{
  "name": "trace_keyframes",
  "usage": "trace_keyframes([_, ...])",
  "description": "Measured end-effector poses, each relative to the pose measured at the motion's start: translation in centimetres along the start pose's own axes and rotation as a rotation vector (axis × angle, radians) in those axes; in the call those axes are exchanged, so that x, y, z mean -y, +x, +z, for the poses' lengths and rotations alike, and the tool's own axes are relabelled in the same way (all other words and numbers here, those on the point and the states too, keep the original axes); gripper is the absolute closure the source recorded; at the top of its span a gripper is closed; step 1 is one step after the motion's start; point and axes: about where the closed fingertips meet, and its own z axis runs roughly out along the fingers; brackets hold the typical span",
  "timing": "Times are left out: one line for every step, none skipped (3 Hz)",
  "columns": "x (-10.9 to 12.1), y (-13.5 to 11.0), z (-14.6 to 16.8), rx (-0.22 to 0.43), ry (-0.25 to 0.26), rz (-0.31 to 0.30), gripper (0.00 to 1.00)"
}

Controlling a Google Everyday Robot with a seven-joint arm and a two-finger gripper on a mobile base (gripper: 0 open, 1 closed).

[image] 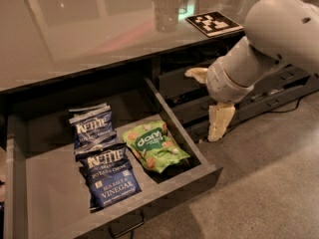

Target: Pick green rice chip bag from top drawer and place on counter

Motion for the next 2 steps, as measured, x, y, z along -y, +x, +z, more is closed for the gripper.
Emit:
trace_keyframes([1.4,-2.9,0.7,0.057,0.023,-0.171,0.00])
trace_keyframes([2.7,-4.9,2.3,0.096,0.021,-0.248,0.00])
